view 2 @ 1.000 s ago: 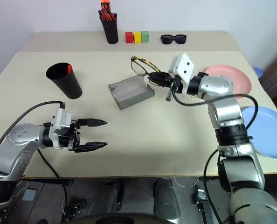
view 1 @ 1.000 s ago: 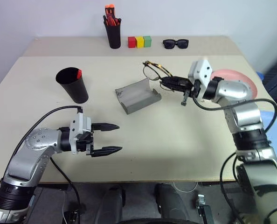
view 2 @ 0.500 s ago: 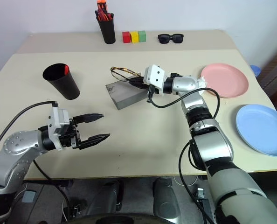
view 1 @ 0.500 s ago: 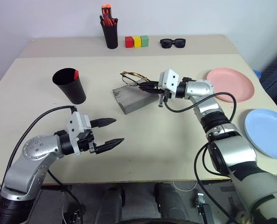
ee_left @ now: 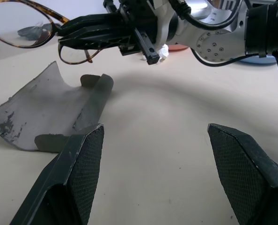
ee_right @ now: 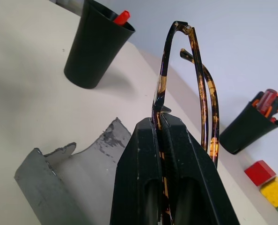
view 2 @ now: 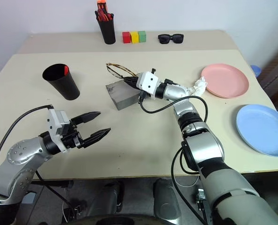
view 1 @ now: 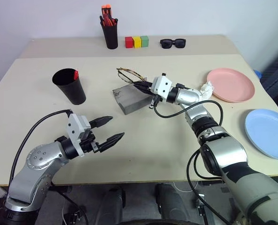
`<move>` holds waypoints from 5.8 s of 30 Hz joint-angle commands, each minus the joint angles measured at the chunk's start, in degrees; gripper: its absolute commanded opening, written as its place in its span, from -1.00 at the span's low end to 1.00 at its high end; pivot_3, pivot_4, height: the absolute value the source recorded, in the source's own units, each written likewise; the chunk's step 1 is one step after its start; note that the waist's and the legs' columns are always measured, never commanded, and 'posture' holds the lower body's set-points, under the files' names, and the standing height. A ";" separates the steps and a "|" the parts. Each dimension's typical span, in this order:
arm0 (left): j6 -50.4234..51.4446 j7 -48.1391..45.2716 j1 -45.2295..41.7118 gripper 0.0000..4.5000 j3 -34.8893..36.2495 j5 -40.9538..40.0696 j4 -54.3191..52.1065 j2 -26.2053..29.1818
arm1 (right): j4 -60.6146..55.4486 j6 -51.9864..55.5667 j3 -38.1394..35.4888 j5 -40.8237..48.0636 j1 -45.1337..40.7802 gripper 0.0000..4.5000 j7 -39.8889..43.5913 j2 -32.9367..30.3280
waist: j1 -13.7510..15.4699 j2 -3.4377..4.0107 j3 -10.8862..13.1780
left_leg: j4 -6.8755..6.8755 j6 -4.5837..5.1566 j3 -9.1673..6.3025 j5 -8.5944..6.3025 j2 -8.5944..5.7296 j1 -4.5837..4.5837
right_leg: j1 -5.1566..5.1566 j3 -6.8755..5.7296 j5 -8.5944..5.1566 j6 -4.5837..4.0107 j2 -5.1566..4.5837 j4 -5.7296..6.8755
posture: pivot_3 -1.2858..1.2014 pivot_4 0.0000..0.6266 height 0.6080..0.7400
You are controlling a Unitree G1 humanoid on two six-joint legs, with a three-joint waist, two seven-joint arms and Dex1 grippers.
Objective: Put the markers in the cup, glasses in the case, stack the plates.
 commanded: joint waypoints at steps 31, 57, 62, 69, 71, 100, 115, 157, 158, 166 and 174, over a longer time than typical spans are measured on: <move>-1.34 -8.76 -12.41 0.61 -2.09 0.68 12.48 1.50 | -71.07 65.70 -15.32 34.19 46.90 -0.99 13.65 -28.63 | 0.38 0.24 0.04 | 0.13 0.04 0.05 -0.01 0.03 0.07 | 0.10 0.09 -0.12 -0.15 0.05 0.00 | 0.03 -0.52 1.00; 8.30 -12.03 -44.43 0.61 -13.77 13.78 37.15 -1.32 | -79.16 70.72 -15.55 33.80 51.18 0.53 8.86 -26.81 | 1.92 0.09 0.10 | 0.20 0.03 0.03 -0.01 0.00 -0.05 | 0.09 0.07 -0.03 0.08 0.06 -0.06 | 0.03 -0.52 1.00; 13.53 -15.41 -54.81 0.61 -22.55 20.59 46.46 -2.30 | -85.02 73.25 -18.02 36.73 52.67 0.53 4.25 -25.69 | 2.11 0.08 0.10 | 0.22 0.03 0.02 -0.01 -0.02 -0.09 | 0.08 0.07 -0.04 0.10 0.07 -0.05 | 0.03 -0.52 1.00; 7.13 -19.65 -64.37 0.61 -30.90 29.39 63.53 -9.18 | -92.13 74.69 -20.78 38.25 56.48 0.53 -1.74 -24.71 | 2.12 0.04 0.12 | 0.20 0.03 0.01 -0.01 -0.03 -0.12 | 0.07 0.06 -0.06 0.13 0.07 -0.07 | 0.03 -0.52 1.00; 5.10 -20.34 -65.84 0.61 -31.89 31.31 67.62 -11.01 | -92.64 74.51 -21.36 38.41 57.11 0.53 -2.33 -24.84 | 2.02 0.02 0.14 | 0.19 0.04 0.02 -0.01 -0.03 -0.12 | 0.06 0.07 -0.06 0.13 0.06 -0.08 | 0.03 -0.52 1.00; -2.22 -32.82 -51.38 -0.94 -29.75 34.00 48.07 -4.32 | -93.68 68.16 -23.38 35.05 67.27 0.56 -4.93 -22.90 | 2.27 0.00 0.14 | 0.27 0.05 -0.02 -0.02 -0.02 -0.16 | 0.07 0.07 -0.07 0.14 0.06 0.00 | 0.03 -0.52 1.00; 6.41 -28.26 -43.95 0.29 -24.95 29.34 35.10 -2.13 | -94.11 75.44 -22.81 37.63 66.32 0.56 -3.87 -26.69 | 2.18 0.01 0.13 | 0.25 0.05 -0.02 -0.02 -0.02 -0.12 | 0.08 0.07 -0.08 0.13 0.06 0.02 | 0.03 -0.52 1.00; 2.89 -29.09 -20.61 0.32 -7.25 1.68 10.81 7.68 | -77.39 70.49 -18.47 29.37 55.01 -0.99 5.11 -31.21 | 2.20 -0.06 0.04 | 0.32 0.05 0.02 -0.02 0.01 0.02 | 0.26 0.08 -0.15 -0.03 0.05 -0.06 | 0.03 -0.52 1.00; 3.21 -28.59 -20.19 0.32 -6.96 1.36 10.63 7.60 | -77.74 69.45 -19.39 29.86 53.39 -0.99 4.98 -30.88 | 2.10 -0.06 0.04 | 0.31 0.05 0.02 -0.02 0.01 0.02 | 0.25 0.08 -0.14 -0.02 0.05 -0.05 | 0.03 -0.52 1.00; 3.84 -24.26 -15.91 0.32 -4.98 0.05 8.48 7.27 | -72.52 64.28 -13.08 28.77 37.24 -0.99 7.55 -25.01 | 0.63 -0.05 0.05 | 0.21 0.05 0.01 -0.02 0.04 0.05 | 0.21 0.07 -0.08 0.09 0.06 -0.03 | 0.03 -0.52 1.00; 3.77 -20.52 -10.52 0.32 -1.77 -0.92 5.50 8.19 | -58.72 53.53 -5.03 23.20 27.87 -0.99 11.17 -14.92 | 0.67 -0.03 0.07 | 0.20 0.05 0.01 -0.02 0.03 0.00 | 0.14 0.08 -0.07 0.09 0.05 -0.01 | 0.03 -0.52 1.00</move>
